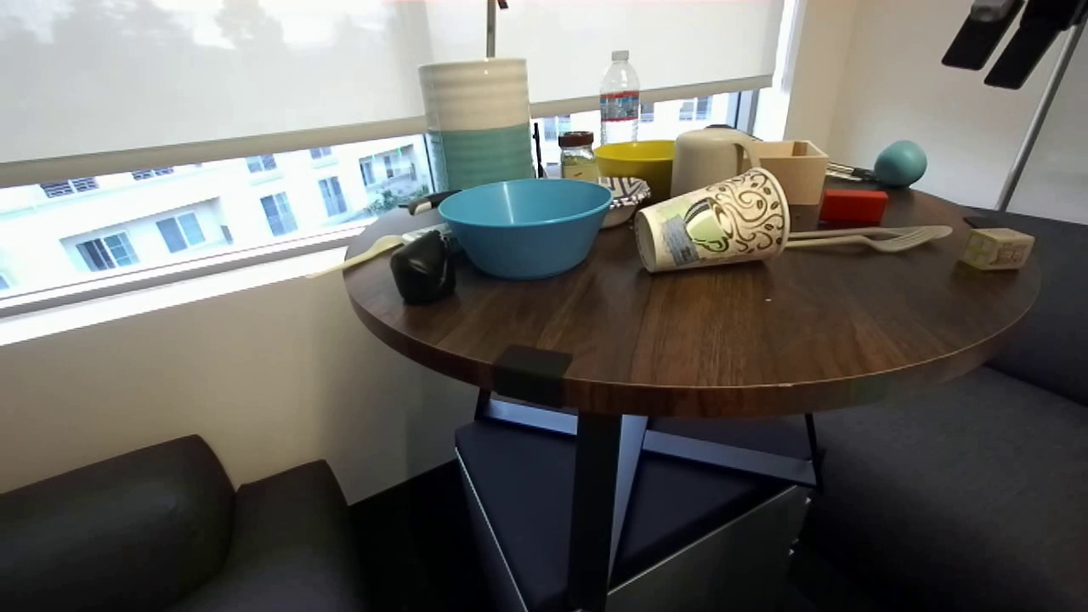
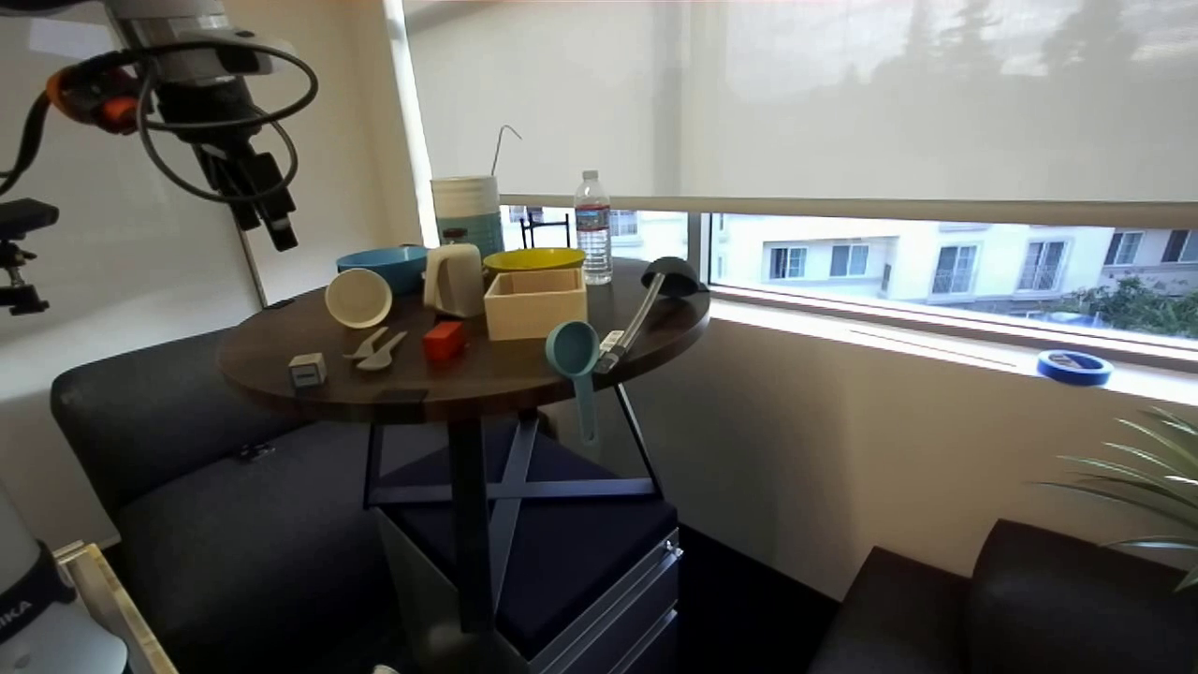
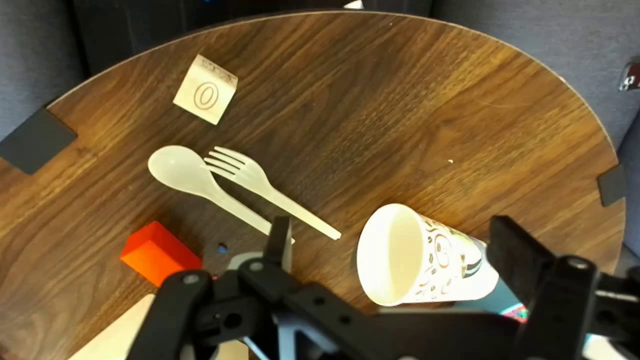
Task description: Remove the spoon and folk from the cup and put them on the table
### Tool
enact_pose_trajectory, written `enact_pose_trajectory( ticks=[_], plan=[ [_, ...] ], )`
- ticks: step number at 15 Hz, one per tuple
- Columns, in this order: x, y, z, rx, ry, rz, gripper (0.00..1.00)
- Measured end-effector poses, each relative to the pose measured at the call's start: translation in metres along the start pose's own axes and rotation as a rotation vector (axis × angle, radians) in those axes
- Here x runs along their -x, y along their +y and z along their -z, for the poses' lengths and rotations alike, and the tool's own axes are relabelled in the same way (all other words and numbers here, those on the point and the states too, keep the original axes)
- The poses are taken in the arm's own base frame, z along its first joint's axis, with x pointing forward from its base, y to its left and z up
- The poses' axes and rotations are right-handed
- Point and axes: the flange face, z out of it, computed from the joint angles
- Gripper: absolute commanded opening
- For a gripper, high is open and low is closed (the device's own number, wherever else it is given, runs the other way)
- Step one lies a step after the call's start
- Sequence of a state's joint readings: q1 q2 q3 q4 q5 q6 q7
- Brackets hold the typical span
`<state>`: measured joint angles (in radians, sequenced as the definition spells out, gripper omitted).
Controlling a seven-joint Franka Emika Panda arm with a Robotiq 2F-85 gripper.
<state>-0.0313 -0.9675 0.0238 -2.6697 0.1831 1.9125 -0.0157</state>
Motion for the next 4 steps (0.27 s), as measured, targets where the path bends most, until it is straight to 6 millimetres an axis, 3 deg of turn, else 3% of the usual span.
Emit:
enact_pose_trajectory(
  ticks=[4],
  plan=[
    [-0.0007, -0.0083, 0.0017, 0.045, 0.009, 0.099, 1.00]
  ],
)
